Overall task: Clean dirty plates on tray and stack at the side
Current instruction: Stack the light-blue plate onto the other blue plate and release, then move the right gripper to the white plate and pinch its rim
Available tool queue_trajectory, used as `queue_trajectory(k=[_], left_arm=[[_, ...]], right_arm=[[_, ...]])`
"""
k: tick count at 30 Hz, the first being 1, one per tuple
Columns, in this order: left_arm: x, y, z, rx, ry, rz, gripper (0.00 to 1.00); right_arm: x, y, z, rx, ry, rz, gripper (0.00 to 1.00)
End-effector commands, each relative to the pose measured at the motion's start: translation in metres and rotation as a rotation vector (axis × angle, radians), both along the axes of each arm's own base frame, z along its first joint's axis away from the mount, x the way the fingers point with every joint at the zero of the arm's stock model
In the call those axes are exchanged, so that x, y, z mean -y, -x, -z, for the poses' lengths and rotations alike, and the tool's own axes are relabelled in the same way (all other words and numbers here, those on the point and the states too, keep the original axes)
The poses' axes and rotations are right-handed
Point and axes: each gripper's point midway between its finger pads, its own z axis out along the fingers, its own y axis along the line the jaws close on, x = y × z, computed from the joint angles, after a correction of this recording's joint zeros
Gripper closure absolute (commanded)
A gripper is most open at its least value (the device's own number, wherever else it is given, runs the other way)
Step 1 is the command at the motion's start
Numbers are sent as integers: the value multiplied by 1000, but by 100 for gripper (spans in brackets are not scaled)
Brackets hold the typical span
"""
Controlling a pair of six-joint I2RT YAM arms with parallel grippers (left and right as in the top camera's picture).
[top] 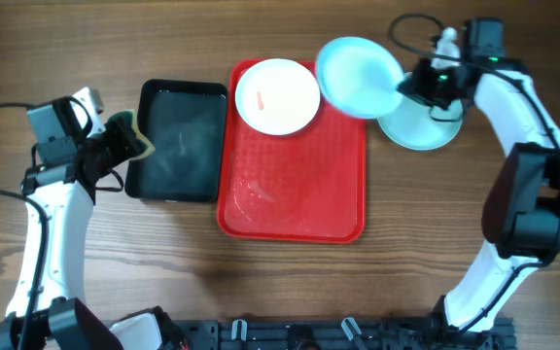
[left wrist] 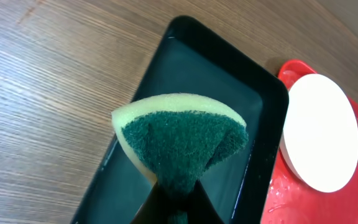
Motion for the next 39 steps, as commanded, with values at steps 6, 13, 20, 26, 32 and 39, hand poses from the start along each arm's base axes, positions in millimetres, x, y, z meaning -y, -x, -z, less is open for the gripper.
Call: queue_trajectory(k=[6, 13, 20, 26, 32, 39], left_arm=[[5, 1, -1, 11, -9, 34, 96], [6, 4, 4, -2, -5, 33, 96], [6, 4, 4, -1, -6, 34, 96], [6, 4, 4, -1, -6, 34, 96], [5, 2, 3, 6, -8, 33, 96], [5, 2, 3, 6, -8, 33, 96]], right_arm=[[105, 28, 19, -105, 413, 163, 95], [125, 33, 21, -130, 506, 207, 95], [124, 47, 25, -190, 509, 194, 96], [109, 45, 26, -179, 431, 164, 59], [38, 21, 9, -46, 117, 24, 41], [-46, 4, 0, 61, 107, -158, 41]])
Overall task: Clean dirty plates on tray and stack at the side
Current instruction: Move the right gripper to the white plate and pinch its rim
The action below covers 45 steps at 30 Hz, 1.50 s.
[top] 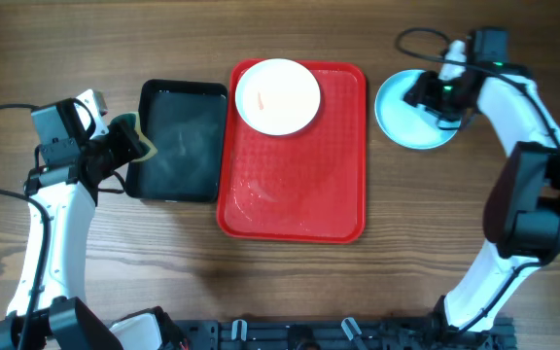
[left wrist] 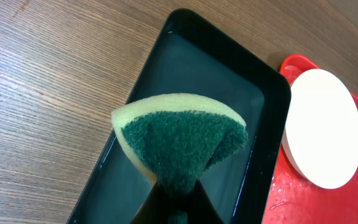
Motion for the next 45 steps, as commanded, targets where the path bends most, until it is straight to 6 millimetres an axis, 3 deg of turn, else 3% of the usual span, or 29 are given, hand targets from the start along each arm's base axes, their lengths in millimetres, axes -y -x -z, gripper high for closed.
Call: queue_trajectory(k=[1, 9, 16, 20, 27, 31, 33, 34, 36, 40, 45], left_arm=[[3, 0, -1, 13, -8, 28, 96], [3, 0, -1, 13, -8, 28, 96], [3, 0, -1, 12, -8, 28, 96], [3, 0, -1, 12, -8, 28, 96], [3, 0, -1, 12, -8, 28, 96], [4, 0, -1, 12, -8, 28, 96], [4, 0, -1, 12, -8, 28, 95], [4, 0, -1, 12, -8, 28, 96], [4, 0, -1, 12, -8, 28, 96], [4, 1, -1, 8, -6, 28, 95], [4, 1, -1, 8, -6, 28, 96]], right_arm=[[-59, -7, -20, 89, -19, -132, 41], [-135, -27, -30, 275, 200, -240, 38], [-173, -36, -42, 384, 188, -287, 40], [-177, -44, -30, 399, 184, -286, 40], [-185, -55, 22, 377, 172, -297, 41], [-190, -51, 43, 345, 145, -320, 49], [-190, -51, 44, 343, 145, -320, 55], [-191, -52, 44, 347, 143, -321, 64], [-192, -52, 43, 348, 139, -324, 93], [-191, -51, 43, 345, 140, -325, 96], [-189, -46, 14, 348, 141, -326, 96]])
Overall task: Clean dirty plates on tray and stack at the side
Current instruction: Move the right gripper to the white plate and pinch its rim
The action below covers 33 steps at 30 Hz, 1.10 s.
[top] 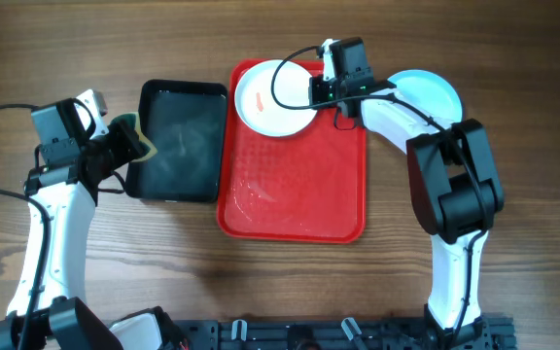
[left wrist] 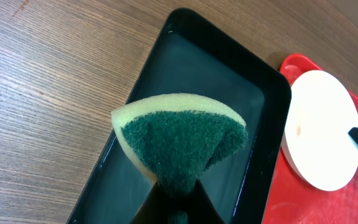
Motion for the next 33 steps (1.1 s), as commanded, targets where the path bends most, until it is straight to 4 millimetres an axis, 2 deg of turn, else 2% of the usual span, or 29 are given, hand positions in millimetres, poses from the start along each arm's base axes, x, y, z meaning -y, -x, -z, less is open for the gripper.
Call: queue_trajectory(k=[1, 5, 10, 12, 15, 22, 24, 26, 28, 33], left_arm=[[4, 1, -1, 9, -7, 28, 96], [4, 1, -1, 9, -7, 28, 96], [4, 2, 0, 6, -5, 28, 96], [4, 2, 0, 2, -4, 28, 96], [4, 2, 0, 3, -4, 28, 96], [4, 3, 1, -1, -3, 28, 96], [4, 3, 1, -1, -3, 28, 96], [4, 3, 1, -1, -3, 28, 96], [5, 3, 0, 0, -3, 31, 96], [27, -2, -2, 14, -7, 93, 96]], right_arm=[[-1, 13, -34, -10, -6, -19, 96], [14, 58, -45, -175, 49, -18, 96], [33, 113, -25, -413, 129, -15, 96], [35, 125, -22, -465, 131, -21, 96], [24, 147, -24, -561, 63, -61, 96], [21, 156, -24, -598, 54, -49, 94], [21, 156, -24, -599, 56, -51, 81], [21, 155, -24, -592, 58, -52, 48], [20, 150, -24, -560, 64, -92, 23], [19, 137, -32, -496, 65, -148, 12]])
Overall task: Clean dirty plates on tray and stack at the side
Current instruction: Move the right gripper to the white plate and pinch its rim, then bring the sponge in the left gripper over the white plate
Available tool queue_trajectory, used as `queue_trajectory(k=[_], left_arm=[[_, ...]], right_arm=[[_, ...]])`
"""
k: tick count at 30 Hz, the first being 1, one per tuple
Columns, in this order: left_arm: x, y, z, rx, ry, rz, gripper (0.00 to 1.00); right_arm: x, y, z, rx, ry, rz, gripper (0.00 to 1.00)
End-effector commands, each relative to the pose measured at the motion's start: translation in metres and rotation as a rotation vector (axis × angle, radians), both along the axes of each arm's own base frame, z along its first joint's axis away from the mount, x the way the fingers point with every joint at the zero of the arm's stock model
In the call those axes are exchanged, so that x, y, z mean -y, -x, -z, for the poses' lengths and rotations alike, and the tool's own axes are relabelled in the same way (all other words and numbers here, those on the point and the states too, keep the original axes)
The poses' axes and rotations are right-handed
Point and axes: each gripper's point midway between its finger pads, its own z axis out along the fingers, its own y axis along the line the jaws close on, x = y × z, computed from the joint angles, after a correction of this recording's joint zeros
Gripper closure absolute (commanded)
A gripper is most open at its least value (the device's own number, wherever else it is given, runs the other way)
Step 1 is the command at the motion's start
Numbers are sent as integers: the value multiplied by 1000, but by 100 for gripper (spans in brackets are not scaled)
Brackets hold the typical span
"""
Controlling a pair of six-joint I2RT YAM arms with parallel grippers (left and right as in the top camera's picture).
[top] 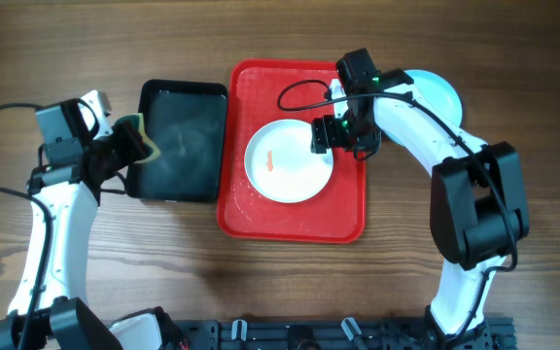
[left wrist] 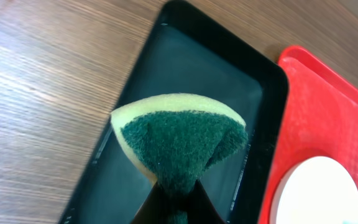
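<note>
A white plate with a small orange smear lies in the middle of the red tray. My right gripper is at the plate's right rim, shut on that rim. A light blue plate lies on the table right of the tray, partly under the right arm. My left gripper hovers at the left edge of the black basin, shut on a folded green and yellow sponge. In the left wrist view the white plate shows at the lower right, on the tray.
The black basin holds water and stands just left of the tray. Cables trail from both arms over the wooden table. The right arm reaches across the tray's top right corner.
The white plate has moved from the tray's far left corner to its middle, with my right gripper at its right rim. The left gripper with the sponge has shifted slightly.
My right gripper held a light blue plate above the table right of the tray, then the plate lay stacked there. The gripper was then at the white plate in the tray's far corner, and now that plate lies mid-tray. The left gripper kept holding the sponge by the basin.
</note>
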Motion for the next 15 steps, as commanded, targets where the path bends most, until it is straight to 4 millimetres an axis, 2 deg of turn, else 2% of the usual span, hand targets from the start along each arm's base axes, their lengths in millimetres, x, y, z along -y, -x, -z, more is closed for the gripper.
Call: queue_trajectory(k=[1, 3, 7, 11, 12, 13, 15], left_arm=[[27, -5, -5, 32, -8, 92, 96], [41, -7, -6, 36, -8, 130, 96], [75, -5, -6, 36, -5, 219, 96], [108, -6, -12, 46, 15, 286, 96], [118, -9, -17, 50, 27, 296, 96], [130, -13, -27, 57, 29, 326, 96], [143, -16, -38, 36, 31, 358, 96]], right_arm=[[-4, -13, -21, 57, -51, -64, 9], [-3, -20, -34, 69, -94, -62, 2], [-8, -32, -60, 74, -244, -38, 0], [-7, -33, -66, 58, -307, -24, 1], [-7, -32, -66, 53, -306, -23, 2], [-7, -31, -66, 51, -303, -24, 11], [-7, -31, -65, 51, -302, -24, 27]])
